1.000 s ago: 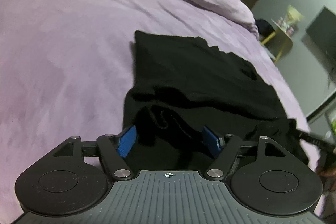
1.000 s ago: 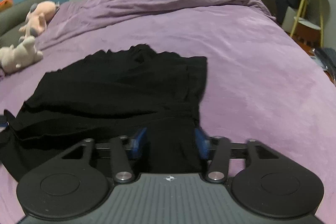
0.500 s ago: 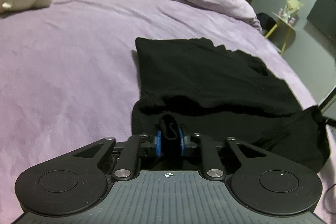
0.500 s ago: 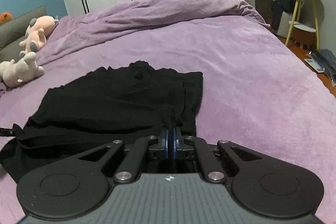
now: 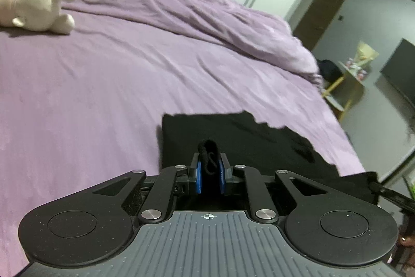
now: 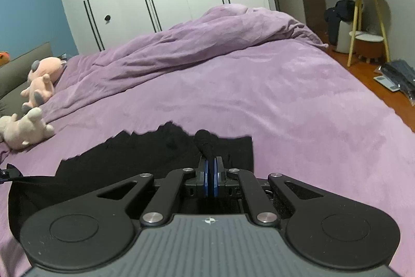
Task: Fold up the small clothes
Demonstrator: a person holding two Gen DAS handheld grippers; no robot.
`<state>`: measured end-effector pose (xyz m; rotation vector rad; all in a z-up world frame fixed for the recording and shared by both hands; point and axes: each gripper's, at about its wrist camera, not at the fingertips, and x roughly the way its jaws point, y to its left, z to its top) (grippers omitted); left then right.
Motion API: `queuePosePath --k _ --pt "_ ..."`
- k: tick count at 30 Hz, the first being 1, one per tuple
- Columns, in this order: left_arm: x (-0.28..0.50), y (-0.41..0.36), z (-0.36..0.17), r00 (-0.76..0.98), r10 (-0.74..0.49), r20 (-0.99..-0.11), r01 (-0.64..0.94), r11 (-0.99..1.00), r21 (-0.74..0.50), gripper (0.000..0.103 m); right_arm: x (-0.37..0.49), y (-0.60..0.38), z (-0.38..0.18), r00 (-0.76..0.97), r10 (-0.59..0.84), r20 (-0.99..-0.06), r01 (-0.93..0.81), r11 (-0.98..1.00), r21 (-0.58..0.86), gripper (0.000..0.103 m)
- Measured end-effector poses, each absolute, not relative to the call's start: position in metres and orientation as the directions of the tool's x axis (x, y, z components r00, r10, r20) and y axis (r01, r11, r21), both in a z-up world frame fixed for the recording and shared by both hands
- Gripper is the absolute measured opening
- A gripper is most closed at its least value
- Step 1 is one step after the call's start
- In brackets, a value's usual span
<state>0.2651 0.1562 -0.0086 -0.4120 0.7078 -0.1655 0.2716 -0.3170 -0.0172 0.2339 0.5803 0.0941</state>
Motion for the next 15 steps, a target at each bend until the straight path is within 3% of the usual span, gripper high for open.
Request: queuePosePath --k 7,12,15 --pt "0.320 0.142 -0.040 0.705 -0.204 -0.680 -0.078 0.930 -0.360 0.016 0.325 -0.312 -0.049 0.766 0.131 -0.629 0.010 0.977 0.215 0.003" --pt "0.318 0.174 -0.067 0.720 -0.225 -0.656 -0.176 0.856 -0.486 0.035 0.331 -0.316 -0.070 0.735 0.141 -0.663 0.000 0.978 0.207 0.005" --pt "0.309 0.190 -0.069 0.738 -0.263 -0.622 -0.146 0.837 -0.527 0.046 0.332 -0.323 -0.077 0.727 0.160 -0.668 0.013 0.969 0.247 0.005"
